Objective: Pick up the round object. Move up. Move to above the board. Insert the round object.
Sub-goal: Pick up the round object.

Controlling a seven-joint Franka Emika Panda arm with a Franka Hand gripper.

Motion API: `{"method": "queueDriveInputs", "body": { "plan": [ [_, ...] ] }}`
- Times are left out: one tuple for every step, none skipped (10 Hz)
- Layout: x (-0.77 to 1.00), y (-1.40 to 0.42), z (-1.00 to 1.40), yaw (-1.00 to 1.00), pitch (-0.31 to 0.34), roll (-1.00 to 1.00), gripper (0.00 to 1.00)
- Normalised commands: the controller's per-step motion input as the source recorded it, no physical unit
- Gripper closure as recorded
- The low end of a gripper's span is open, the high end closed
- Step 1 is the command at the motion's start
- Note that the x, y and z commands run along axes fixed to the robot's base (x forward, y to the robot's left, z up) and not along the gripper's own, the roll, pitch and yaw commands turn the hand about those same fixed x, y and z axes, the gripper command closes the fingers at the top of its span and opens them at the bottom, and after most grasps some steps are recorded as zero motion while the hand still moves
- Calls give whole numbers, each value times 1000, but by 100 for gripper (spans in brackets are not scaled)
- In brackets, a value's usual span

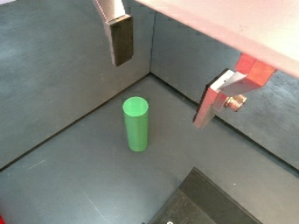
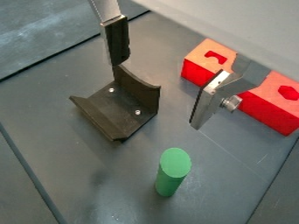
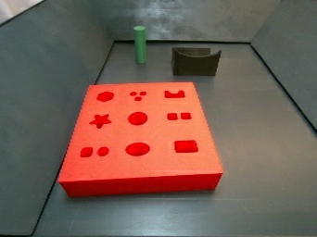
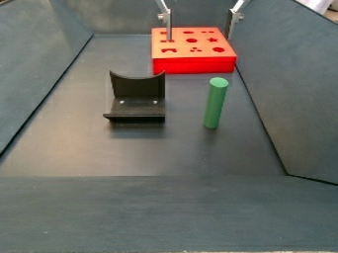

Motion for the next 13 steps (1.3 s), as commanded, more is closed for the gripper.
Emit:
{"method": "queueDriveInputs", "body": {
  "plan": [
    [0,146,-337,0,-166,-221,0],
    [-474,231,-709,-66,-224,126,0],
    [-543,329,-643,-146,-157,227,0],
    [-471,237,-689,-163,-151,201,0],
    [-363,131,-711,-154,-203,141,0],
    [-34,34,-189,-149,-181,-76,0],
    [9,0,-60,0,0,-24,0],
    [-9,-14,-671,0,-90,91,0],
    [0,-11,-797,0,-140,73,0],
    [0,-11,-740,0,-143,46,0],
    [0,0,-654,0,-120,33,0],
    [-60,-29,-489,0,-126,20,0],
    [-29,0,-89,0,-91,0,0]
  ]
}}
